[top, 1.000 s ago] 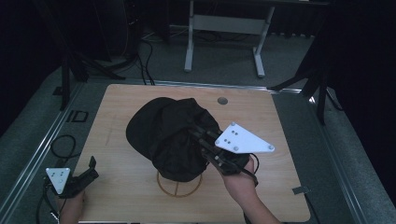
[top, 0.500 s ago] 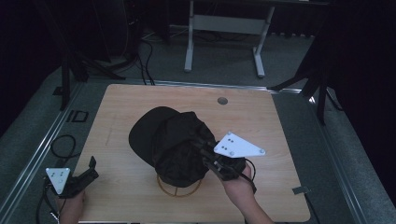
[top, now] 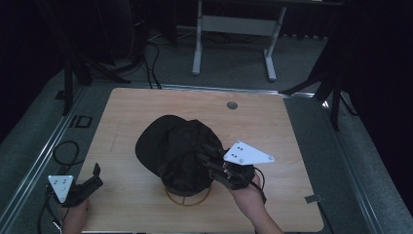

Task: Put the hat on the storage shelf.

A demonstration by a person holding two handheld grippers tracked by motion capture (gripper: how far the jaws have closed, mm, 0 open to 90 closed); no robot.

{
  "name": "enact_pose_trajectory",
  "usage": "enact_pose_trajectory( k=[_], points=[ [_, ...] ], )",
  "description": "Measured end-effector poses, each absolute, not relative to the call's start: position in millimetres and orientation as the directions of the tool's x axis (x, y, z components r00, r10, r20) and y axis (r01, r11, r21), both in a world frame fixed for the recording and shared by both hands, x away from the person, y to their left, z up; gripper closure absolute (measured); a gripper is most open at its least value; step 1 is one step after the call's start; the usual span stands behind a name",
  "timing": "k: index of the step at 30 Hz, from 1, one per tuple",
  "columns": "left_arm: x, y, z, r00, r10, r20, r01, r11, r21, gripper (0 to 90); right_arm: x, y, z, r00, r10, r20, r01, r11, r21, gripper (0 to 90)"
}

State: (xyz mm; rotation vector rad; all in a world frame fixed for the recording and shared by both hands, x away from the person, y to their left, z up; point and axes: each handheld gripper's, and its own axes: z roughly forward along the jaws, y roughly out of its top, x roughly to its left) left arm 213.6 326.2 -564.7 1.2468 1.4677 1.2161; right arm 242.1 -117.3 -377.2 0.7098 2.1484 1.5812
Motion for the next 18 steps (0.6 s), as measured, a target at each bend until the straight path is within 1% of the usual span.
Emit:
enact_pose_trajectory(
  k=[2,7,13,18],
  points=[
    [213.5,326.2,-564.8,-0.154,0.988,-0.008,0.174,0.035,0.984,0.6,242.6,-117.7,-377.7,-0.799,0.601,-0.002,0.176,0.237,0.955,65.6],
    [213.6,326.3,-564.8,-0.154,0.988,-0.008,0.174,0.035,0.984,0.6,242.4,-115.6,-379.6,-0.800,0.599,-0.025,0.162,0.257,0.953,56.0],
    [213.6,326.1,-564.8,-0.152,0.988,-0.010,0.173,0.036,0.984,0.6,247.2,-115.5,-382.5,-0.801,0.599,-0.005,0.182,0.252,0.950,52.5],
    [213.7,325.9,-564.8,-0.152,0.988,-0.008,0.174,0.035,0.984,0.6,249.4,-118.0,-383.7,-0.806,0.592,0.019,0.197,0.238,0.951,52.6]
  ],
)
